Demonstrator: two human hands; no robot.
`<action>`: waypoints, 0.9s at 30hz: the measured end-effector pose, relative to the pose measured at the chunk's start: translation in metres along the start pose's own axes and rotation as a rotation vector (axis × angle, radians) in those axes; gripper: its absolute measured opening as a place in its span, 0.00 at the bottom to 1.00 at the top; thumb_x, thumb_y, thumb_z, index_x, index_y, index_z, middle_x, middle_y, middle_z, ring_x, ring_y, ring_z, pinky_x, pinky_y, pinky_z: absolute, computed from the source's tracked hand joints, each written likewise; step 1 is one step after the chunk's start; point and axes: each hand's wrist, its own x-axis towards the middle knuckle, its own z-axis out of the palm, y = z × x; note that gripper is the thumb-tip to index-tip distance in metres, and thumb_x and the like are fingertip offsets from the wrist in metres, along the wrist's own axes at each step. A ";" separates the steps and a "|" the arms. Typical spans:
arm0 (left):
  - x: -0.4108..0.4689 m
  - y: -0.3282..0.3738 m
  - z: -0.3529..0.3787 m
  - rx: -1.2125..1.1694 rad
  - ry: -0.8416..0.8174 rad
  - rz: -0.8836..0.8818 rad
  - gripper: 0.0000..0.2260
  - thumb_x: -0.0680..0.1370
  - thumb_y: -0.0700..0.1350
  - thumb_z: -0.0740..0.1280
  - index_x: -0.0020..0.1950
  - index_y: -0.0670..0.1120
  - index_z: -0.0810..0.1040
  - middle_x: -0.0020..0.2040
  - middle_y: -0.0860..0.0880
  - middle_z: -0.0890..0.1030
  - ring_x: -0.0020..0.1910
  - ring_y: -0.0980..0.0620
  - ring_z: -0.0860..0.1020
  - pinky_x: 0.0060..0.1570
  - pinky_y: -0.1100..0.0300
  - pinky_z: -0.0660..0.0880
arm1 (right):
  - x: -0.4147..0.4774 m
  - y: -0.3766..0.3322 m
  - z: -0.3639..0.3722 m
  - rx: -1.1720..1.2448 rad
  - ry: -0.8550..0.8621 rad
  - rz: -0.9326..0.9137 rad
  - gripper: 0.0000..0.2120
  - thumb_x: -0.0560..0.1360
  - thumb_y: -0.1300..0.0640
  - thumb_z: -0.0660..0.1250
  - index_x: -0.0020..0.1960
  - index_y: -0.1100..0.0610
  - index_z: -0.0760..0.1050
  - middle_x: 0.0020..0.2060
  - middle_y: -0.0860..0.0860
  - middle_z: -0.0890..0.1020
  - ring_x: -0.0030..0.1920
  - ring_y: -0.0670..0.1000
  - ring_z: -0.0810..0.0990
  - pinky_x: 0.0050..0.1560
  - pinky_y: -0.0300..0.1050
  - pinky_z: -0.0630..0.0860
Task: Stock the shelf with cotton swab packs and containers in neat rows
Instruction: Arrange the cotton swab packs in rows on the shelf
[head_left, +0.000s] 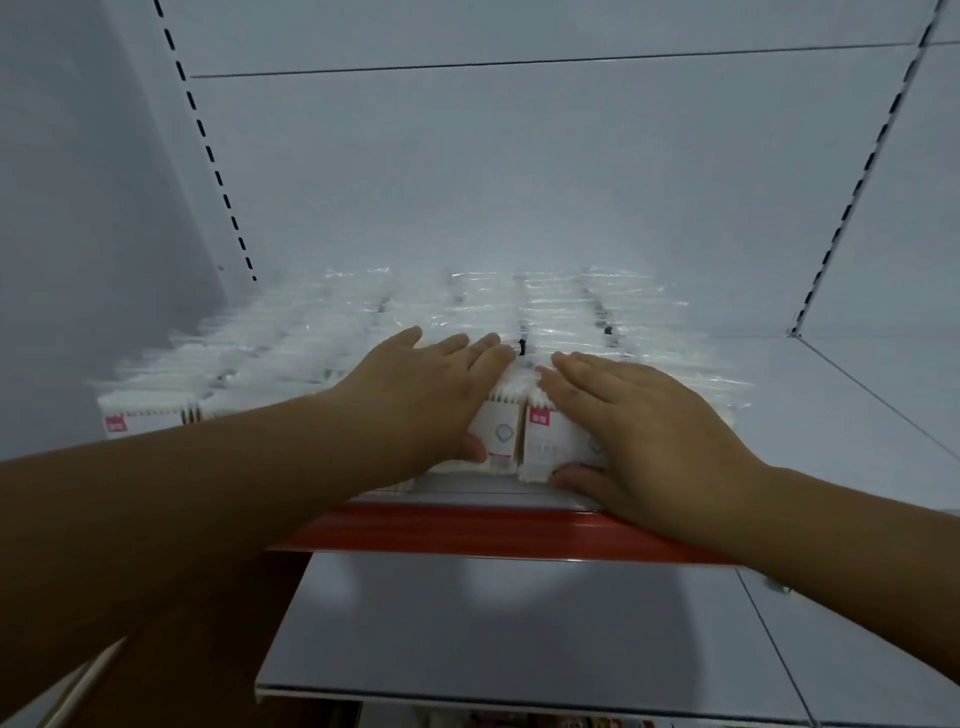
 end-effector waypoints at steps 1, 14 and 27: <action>0.000 0.001 0.001 -0.013 -0.024 0.004 0.43 0.75 0.65 0.62 0.77 0.47 0.41 0.80 0.48 0.46 0.78 0.49 0.50 0.74 0.49 0.51 | 0.000 0.000 0.000 0.015 -0.007 -0.003 0.39 0.61 0.47 0.80 0.66 0.62 0.73 0.62 0.62 0.77 0.61 0.62 0.77 0.59 0.57 0.73; -0.007 0.005 -0.008 0.095 -0.162 0.007 0.45 0.74 0.72 0.49 0.76 0.45 0.33 0.77 0.46 0.35 0.78 0.47 0.40 0.74 0.45 0.46 | -0.013 0.019 -0.020 0.025 -0.184 0.019 0.41 0.71 0.27 0.42 0.74 0.45 0.29 0.74 0.47 0.31 0.73 0.45 0.27 0.73 0.48 0.30; 0.031 0.048 -0.024 -0.193 -0.232 0.001 0.44 0.75 0.67 0.59 0.77 0.50 0.36 0.79 0.49 0.38 0.78 0.50 0.40 0.76 0.49 0.44 | -0.015 0.078 0.000 0.114 -0.387 0.104 0.52 0.68 0.28 0.59 0.77 0.50 0.35 0.77 0.51 0.37 0.72 0.47 0.31 0.71 0.44 0.41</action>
